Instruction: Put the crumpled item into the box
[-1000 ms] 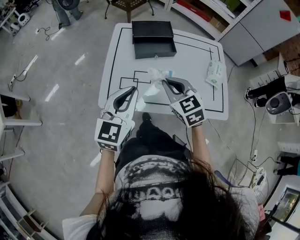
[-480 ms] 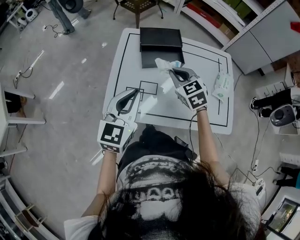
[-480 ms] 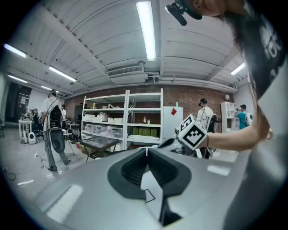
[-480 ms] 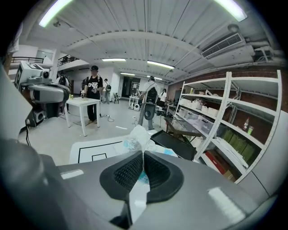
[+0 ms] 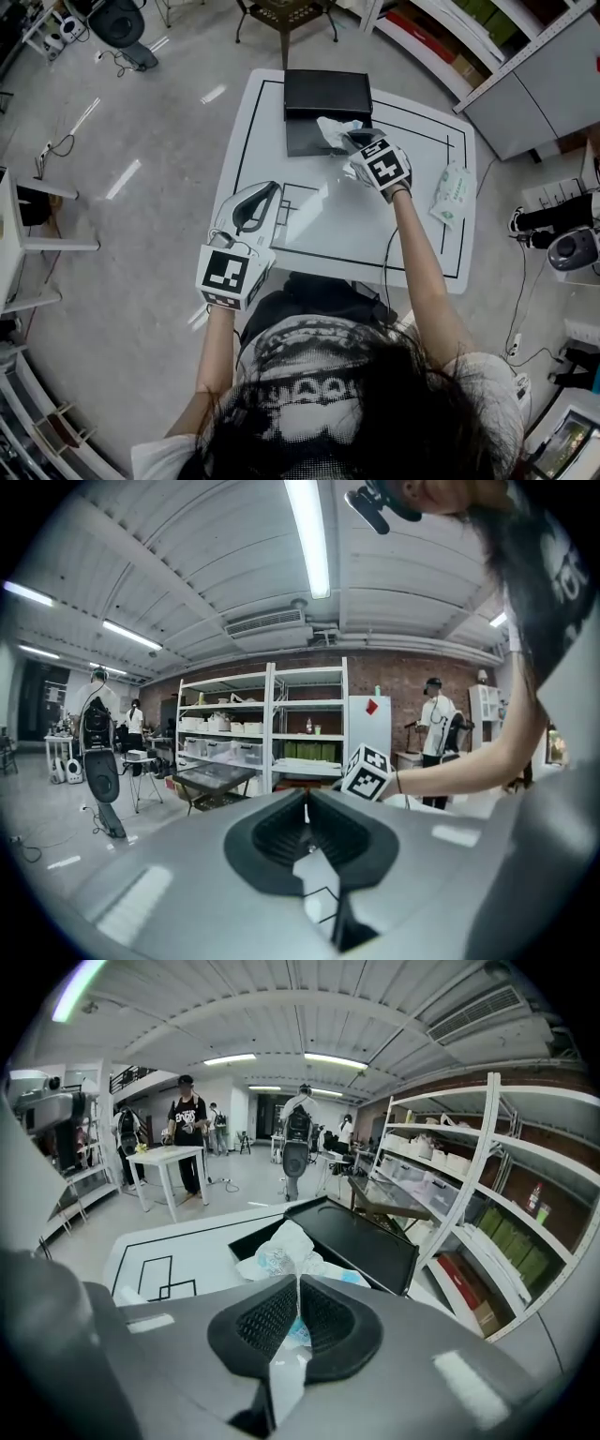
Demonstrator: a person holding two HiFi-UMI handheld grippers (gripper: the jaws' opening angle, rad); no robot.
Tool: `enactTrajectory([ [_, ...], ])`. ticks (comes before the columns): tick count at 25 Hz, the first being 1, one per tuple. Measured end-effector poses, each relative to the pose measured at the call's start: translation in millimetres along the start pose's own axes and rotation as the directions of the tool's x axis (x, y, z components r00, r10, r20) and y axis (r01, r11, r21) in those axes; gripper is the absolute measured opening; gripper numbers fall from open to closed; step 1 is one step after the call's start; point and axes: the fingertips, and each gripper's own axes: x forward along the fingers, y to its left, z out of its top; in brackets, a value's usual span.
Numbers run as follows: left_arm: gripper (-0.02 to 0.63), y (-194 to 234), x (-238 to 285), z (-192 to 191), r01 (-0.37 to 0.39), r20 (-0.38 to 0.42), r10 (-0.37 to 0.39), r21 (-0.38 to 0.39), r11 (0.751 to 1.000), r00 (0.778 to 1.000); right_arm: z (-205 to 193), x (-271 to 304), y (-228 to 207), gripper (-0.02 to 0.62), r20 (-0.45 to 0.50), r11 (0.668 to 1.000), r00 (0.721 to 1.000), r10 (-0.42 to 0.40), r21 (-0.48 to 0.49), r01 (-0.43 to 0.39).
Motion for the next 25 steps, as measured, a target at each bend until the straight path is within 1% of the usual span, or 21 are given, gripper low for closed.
enactTrajectory([
  [5, 0.000, 7, 17, 2, -0.012, -0.018, 0.012, 0.003, 1.000, 1.000, -19, 43, -24, 0.015, -0.107, 0.999, 0.994, 0.032, -0.014, -0.033],
  [10, 0.000, 12, 29, -2, -0.020, -0.042, 0.020, 0.006, 1.000, 0.999, -36, 76, -31, 0.015, -0.200, 0.994, 0.978, 0.051, -0.080, -0.068],
  [13, 0.000, 11, 35, -4, -0.018, -0.056, 0.019, 0.009, 1.000, 0.998, -37, 87, -37, 0.017, -0.218, 0.991, 0.975, 0.036, -0.119, -0.064],
  [18, 0.000, 9, 44, -9, -0.017, -0.071, 0.017, 0.006, 1.000, 0.997, -43, 96, -42, 0.017, -0.263, 0.991, 0.964, 0.029, -0.117, -0.061],
  [22, 0.000, 6, 49, -11, -0.012, -0.075, 0.012, 0.008, 1.000, 0.997, -50, 100, -39, 0.020, -0.312, 0.988, 0.950, 0.028, -0.138, -0.075],
  [25, 0.000, 5, 52, -10, -0.011, -0.076, 0.012, 0.007, 1.000, 0.997, -49, 99, -41, 0.044, -0.313, 0.985, 0.950, 0.021, -0.158, -0.074],
])
